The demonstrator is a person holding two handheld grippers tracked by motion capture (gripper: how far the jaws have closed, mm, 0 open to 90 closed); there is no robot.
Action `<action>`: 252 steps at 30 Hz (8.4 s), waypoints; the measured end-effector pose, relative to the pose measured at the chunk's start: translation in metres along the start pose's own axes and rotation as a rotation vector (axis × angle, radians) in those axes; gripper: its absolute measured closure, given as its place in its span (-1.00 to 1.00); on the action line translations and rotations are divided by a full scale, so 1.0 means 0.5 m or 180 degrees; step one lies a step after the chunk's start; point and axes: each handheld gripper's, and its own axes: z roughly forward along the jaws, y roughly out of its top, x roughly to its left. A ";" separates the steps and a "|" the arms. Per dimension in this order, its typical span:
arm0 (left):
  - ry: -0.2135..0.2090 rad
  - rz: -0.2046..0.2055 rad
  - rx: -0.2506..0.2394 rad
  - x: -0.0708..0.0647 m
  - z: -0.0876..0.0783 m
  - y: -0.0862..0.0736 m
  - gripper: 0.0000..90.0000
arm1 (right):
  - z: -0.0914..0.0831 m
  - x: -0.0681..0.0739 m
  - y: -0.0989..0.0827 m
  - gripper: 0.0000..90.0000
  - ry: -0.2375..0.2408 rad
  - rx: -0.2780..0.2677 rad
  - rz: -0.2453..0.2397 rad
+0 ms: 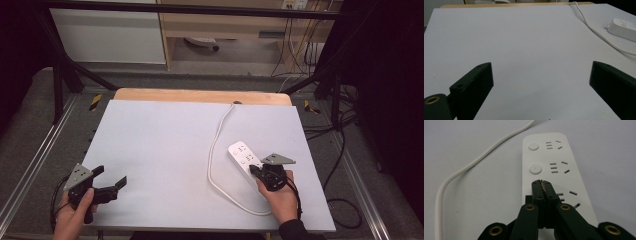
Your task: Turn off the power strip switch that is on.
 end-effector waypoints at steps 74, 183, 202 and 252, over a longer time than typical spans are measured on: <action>0.0017 -0.0024 0.0037 0.003 0.003 -0.001 -0.89 | 0.003 -0.002 0.003 1.00 0.0060 0.0018 -0.0030; 0.0106 -0.0076 -0.0114 0.013 -0.014 -0.001 -0.88 | -0.028 -0.011 0.048 -0.94 -0.0123 -0.0729 0.0183; 0.0106 -0.0061 -0.0117 0.013 -0.015 -0.001 -0.88 | -0.078 -0.019 0.042 -0.96 -0.0167 -0.1092 0.0136; 0.0097 -0.0056 -0.0126 0.012 -0.015 -0.001 -0.88 | -0.077 -0.167 -0.038 -0.88 -0.0742 -0.0865 0.0365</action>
